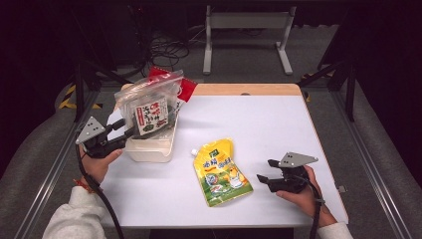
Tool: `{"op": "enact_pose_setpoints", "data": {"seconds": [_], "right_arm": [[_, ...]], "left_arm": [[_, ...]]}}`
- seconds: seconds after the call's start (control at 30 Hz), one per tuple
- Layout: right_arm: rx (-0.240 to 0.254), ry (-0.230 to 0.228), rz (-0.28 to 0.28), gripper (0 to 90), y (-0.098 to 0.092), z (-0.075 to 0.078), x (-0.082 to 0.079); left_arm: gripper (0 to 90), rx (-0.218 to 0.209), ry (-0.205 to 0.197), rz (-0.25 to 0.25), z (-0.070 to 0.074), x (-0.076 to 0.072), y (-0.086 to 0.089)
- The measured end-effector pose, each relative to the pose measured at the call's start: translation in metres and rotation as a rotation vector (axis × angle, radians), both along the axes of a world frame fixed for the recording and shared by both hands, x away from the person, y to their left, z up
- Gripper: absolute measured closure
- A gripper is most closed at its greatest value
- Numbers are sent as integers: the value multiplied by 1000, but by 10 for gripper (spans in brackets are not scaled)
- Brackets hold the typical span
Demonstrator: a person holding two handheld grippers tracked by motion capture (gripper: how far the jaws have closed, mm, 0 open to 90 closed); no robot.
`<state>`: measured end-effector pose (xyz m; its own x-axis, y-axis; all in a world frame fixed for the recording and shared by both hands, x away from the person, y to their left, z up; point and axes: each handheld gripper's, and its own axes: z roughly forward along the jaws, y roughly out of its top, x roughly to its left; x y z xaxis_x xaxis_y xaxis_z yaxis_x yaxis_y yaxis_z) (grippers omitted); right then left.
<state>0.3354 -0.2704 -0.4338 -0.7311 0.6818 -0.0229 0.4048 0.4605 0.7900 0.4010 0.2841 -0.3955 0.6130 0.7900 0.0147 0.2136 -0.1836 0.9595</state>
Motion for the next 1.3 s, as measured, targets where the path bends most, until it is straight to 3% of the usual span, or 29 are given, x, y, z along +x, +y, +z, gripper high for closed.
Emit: {"op": "enact_pose_setpoints", "data": {"seconds": [0.13,0.23,0.43,0.63,0.83,0.9,0.97,1.13,1.2,1.3], "right_arm": [[4,2,10,346,2,0,1],[11,7,15,377,3,0,2],[13,6,38,402,8,1,4],[18,8,58,408,14,3,5],[21,23,92,422,24,1,3],[20,27,95,421,27,0,3],[19,29,100,414,29,0,3],[35,51,114,388,36,-2,4],[18,73,133,363,45,-6,5],[7,85,148,354,51,-9,5]], "left_arm": [[385,9,2,7,3,-12,-2],[318,39,11,6,3,-20,-6],[250,69,21,-17,2,-41,-14],[234,93,53,-107,-2,-62,-27],[240,148,123,-243,-16,-77,-57],[238,165,131,-255,-18,-78,-61],[236,203,151,-299,-24,-79,-74],[211,224,220,-364,-41,-74,-96],[196,227,261,-396,-49,-70,-109],[171,247,287,-420,-54,-66,-122]]}}
